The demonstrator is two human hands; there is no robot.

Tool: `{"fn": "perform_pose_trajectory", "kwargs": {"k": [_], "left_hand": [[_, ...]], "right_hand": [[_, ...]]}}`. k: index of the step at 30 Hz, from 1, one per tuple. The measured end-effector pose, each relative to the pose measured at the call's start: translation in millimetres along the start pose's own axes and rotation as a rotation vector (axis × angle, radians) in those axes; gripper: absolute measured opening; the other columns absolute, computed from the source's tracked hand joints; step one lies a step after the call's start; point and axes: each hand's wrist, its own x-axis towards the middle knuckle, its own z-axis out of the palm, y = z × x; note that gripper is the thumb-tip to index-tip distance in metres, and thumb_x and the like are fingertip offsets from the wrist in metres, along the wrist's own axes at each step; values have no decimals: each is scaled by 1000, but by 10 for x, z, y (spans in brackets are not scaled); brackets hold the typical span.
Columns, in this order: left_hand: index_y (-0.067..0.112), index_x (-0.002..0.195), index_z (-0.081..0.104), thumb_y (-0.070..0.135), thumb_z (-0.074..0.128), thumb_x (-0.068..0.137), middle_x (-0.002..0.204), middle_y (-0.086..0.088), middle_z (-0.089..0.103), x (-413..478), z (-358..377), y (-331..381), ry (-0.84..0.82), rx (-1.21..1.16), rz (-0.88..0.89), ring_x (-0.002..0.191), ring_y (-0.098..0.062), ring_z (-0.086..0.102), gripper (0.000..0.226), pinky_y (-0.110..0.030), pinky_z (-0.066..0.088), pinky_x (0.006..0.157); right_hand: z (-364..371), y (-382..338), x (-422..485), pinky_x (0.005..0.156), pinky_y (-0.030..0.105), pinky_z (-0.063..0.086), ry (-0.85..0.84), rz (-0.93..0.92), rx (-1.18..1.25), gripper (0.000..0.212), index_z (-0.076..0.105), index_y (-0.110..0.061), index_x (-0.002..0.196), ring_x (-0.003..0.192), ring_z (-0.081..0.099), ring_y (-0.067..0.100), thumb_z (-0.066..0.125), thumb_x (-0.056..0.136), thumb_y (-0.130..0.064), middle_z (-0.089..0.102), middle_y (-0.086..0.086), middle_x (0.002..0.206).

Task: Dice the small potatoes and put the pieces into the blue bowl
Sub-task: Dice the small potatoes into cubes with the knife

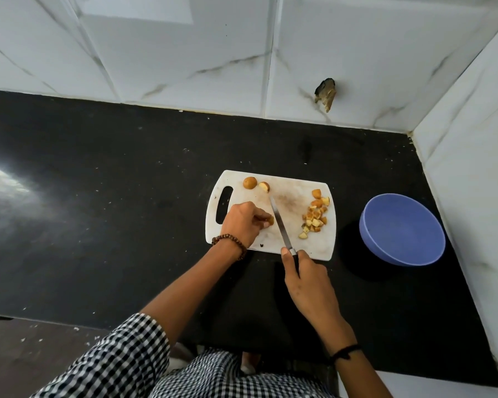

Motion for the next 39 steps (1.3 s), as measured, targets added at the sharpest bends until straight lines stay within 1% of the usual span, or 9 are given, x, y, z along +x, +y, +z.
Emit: {"fn": "perform_pose_trajectory", "kwargs": {"k": [4, 10, 14, 18, 24, 27, 32, 34, 39], "left_hand": [[14, 95, 76, 19, 75, 81, 90, 1, 72, -5, 7, 10, 54, 17, -37, 83, -8, 63, 15, -25, 54, 83], [13, 94, 76, 19, 74, 82, 89, 2, 70, -7, 20, 0, 70, 45, -28, 76, -5, 57, 13, -23, 54, 79], [12, 94, 75, 16, 73, 82, 90, 1, 70, -2, 32, 1, 73, 45, -26, 82, -10, 63, 13, -22, 53, 78], [11, 94, 75, 15, 72, 83, 91, 1, 70, 10, 42, -3, 76, 48, -30, 78, -6, 59, 12, -21, 53, 79], [10, 92, 74, 14, 71, 84, 87, 4, 68, 6, 58, 6, 99, 37, -44, 69, 0, 51, 10, -16, 49, 76], [11, 91, 74, 11, 72, 82, 78, 10, 60, -1, 63, 15, 101, 0, -77, 61, 3, 49, 8, -15, 49, 76], [11, 87, 73, 9, 74, 80, 84, 4, 68, 7, 61, 19, 89, -66, -124, 74, -3, 58, 7, -18, 51, 75], [12, 84, 73, 8, 74, 80, 83, 3, 68, 13, 69, 10, 89, -99, -134, 77, -6, 61, 6, -21, 54, 76], [12, 86, 72, 10, 73, 82, 85, 3, 68, 26, 77, 2, 56, -127, -149, 81, -6, 61, 5, -20, 53, 78]], "right_hand": [[34, -40, 46, 78, 48, 55, 15, -22, -88, 45, 53, -22, 95, 82, 62, 18, 28, 102, -59, 62, -1, 81], [65, -97, 96, 78, 47, 56, -11, -48, -258, 46, 51, -19, 103, 85, 64, 21, 23, 104, -56, 63, 2, 88], [112, -132, 98, 77, 45, 57, -21, -25, -351, 41, 47, -20, 106, 83, 64, 21, 21, 105, -52, 62, 2, 89], [176, -174, 111, 72, 44, 59, 43, -49, -444, 35, 45, -20, 106, 78, 66, 21, 24, 107, -48, 64, 2, 85], [146, -212, 180, 73, 46, 56, 3, -62, -455, 36, 45, -15, 107, 85, 66, 29, 24, 108, -44, 65, 8, 92], [126, -183, 153, 74, 46, 55, -40, -54, -444, 37, 45, -15, 107, 85, 65, 28, 24, 108, -44, 63, 7, 91], [69, -65, -36, 77, 44, 52, -90, -19, -409, 39, 45, -15, 113, 94, 63, 32, 22, 107, -46, 62, 10, 101], [47, -10, -120, 74, 41, 49, -110, 6, -386, 40, 45, -16, 113, 94, 62, 29, 21, 107, -47, 61, 8, 101], [-20, 111, -257, 61, 28, 45, -139, 54, -379, 30, 42, -23, 104, 72, 58, 10, 24, 107, -46, 58, -4, 83]]}}
